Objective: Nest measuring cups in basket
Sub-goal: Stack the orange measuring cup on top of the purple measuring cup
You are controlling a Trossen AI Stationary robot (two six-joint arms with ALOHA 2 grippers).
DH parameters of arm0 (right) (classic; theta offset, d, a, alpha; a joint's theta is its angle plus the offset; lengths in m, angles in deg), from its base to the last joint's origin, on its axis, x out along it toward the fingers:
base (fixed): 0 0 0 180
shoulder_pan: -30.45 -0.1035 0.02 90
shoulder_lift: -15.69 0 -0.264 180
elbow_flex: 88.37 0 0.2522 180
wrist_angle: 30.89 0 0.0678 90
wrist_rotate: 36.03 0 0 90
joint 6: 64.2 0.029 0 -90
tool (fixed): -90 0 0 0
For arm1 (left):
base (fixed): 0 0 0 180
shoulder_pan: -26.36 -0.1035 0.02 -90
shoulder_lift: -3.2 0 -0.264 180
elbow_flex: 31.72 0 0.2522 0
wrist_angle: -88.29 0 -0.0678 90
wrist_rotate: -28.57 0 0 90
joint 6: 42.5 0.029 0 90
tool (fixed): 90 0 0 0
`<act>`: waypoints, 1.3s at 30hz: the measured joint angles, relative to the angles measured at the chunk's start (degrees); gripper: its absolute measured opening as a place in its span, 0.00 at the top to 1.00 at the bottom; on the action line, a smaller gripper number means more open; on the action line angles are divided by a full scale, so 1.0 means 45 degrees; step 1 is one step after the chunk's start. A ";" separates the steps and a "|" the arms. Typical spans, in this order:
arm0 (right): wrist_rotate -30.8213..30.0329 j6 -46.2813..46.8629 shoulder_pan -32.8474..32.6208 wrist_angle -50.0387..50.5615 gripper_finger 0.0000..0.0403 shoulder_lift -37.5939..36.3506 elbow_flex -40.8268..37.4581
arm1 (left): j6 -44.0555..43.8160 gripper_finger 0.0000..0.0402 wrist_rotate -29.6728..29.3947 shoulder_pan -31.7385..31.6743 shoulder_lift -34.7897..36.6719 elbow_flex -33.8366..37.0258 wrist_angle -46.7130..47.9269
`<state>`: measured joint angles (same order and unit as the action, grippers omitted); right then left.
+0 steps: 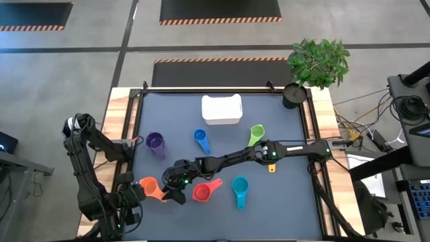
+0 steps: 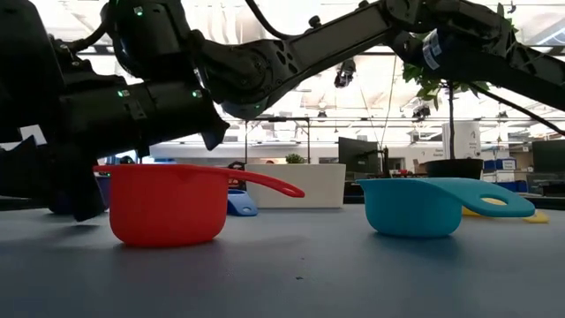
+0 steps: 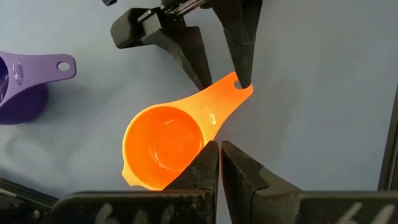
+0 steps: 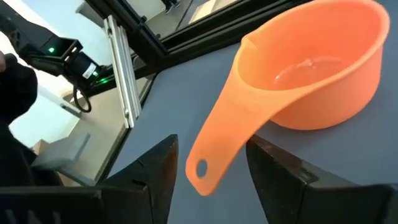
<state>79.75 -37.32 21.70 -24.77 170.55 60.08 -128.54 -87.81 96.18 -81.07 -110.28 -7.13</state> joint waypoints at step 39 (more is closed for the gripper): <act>0.0712 0.0566 0.0623 -0.0074 0.75 -0.0120 -0.0005 | 0.0675 1.00 0.0557 -0.0079 -0.2008 0.0000 -0.2270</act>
<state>82.95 -34.77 24.50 -25.10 170.02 60.06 -125.50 -85.30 95.82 -90.10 -110.28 -17.35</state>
